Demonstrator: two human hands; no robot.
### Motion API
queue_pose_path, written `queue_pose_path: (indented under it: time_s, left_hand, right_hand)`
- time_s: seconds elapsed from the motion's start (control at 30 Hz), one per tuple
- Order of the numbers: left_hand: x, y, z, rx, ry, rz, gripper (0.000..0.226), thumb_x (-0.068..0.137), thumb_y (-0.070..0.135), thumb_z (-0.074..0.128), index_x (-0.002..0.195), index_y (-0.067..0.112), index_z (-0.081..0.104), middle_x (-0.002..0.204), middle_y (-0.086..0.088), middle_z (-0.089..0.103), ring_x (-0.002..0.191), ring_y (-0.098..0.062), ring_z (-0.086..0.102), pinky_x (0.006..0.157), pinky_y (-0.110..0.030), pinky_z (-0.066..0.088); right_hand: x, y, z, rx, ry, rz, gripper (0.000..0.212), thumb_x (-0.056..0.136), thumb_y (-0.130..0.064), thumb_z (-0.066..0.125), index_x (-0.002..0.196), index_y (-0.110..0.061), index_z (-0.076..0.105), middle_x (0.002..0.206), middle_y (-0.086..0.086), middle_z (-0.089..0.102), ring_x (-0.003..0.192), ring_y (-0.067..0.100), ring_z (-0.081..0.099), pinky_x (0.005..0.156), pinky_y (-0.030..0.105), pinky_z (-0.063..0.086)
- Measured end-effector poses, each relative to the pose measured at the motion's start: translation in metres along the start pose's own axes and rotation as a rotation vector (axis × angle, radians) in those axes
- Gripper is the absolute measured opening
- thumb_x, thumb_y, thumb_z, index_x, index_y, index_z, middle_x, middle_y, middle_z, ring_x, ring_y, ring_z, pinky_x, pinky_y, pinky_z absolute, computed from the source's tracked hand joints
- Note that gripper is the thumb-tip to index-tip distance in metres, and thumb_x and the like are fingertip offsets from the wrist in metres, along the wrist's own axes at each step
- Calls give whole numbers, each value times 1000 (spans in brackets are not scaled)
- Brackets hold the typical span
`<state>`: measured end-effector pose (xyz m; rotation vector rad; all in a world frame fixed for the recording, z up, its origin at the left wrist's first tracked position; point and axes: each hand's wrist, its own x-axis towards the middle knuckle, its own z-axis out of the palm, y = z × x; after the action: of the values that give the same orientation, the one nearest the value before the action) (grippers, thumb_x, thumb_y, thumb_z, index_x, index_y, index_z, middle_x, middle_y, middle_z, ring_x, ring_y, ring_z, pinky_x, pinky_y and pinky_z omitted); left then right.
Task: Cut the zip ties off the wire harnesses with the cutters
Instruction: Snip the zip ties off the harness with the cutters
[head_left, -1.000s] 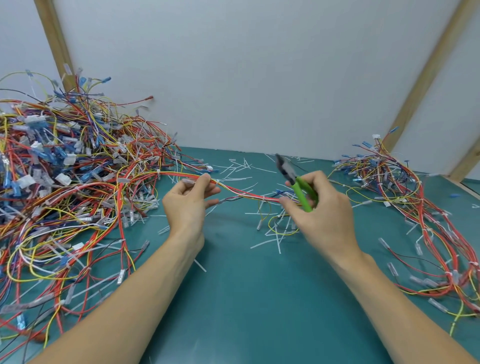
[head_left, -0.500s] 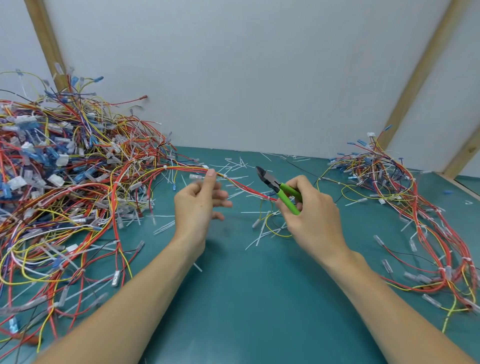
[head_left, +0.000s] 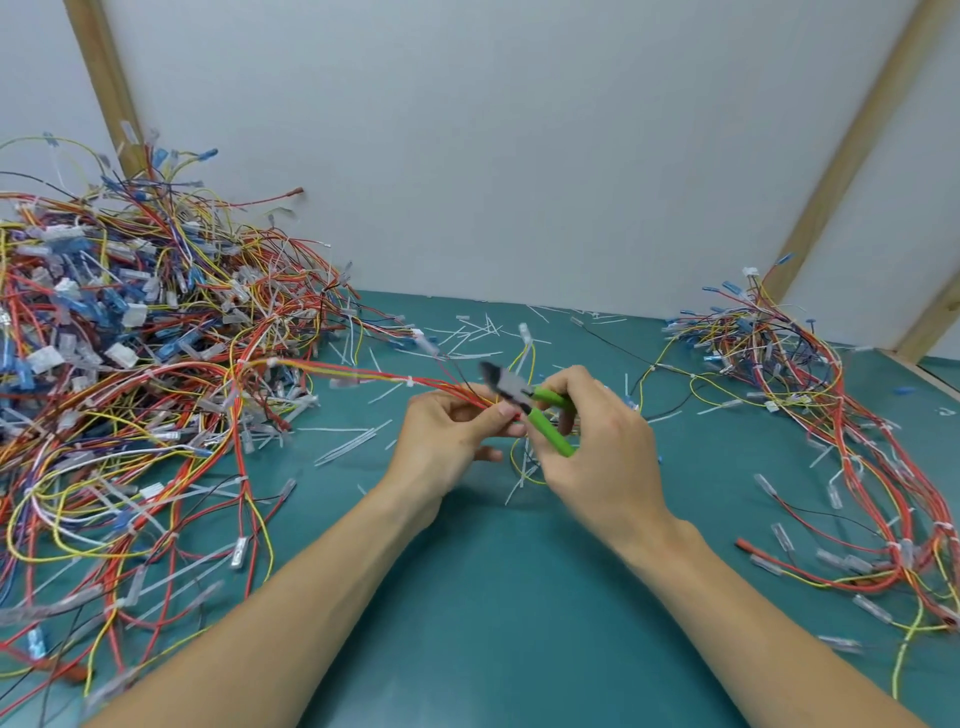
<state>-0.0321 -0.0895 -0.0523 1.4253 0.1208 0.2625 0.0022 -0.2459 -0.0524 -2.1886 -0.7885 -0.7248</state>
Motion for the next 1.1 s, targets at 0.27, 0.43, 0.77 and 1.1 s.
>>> queue_pose_path:
  time_s: [0.27,0.43,0.77,1.1]
  left_hand:
    - [7,1,-3,-50,-43,115,11,98,0,57,109,2,59,96,-9,77,81,-14,75,67,-23,60]
    - [6,-1,-5,-100,-7,121,7,96,4,61,102,6,58,91,-7,79,84,-18,77,63,-23,59]
    - [8,-1,-10,-173,133,29,9,92,7,69,96,1,64,85,-12,77,81,-14,76,62,-24,59]
    - [10,1,-14,-222,258,1,7,89,13,74,92,8,70,79,2,75,72,-10,74,51,-22,53]
  right_hand:
    - [5,12,-8,95,106,188,20,92,-21,72,93,-28,53,74,-12,66,65,11,59,60,39,50]
    - [4,15,-5,71,30,237,20,92,-28,71,88,-30,51,74,-14,69,67,15,61,61,38,49]
    - [3,13,-1,187,-118,381,28,90,-51,71,84,-26,61,75,-10,70,76,19,64,73,40,51]
    - [9,22,-15,-74,-81,130,37,76,-68,77,99,-38,75,92,-18,62,86,1,58,72,23,39]
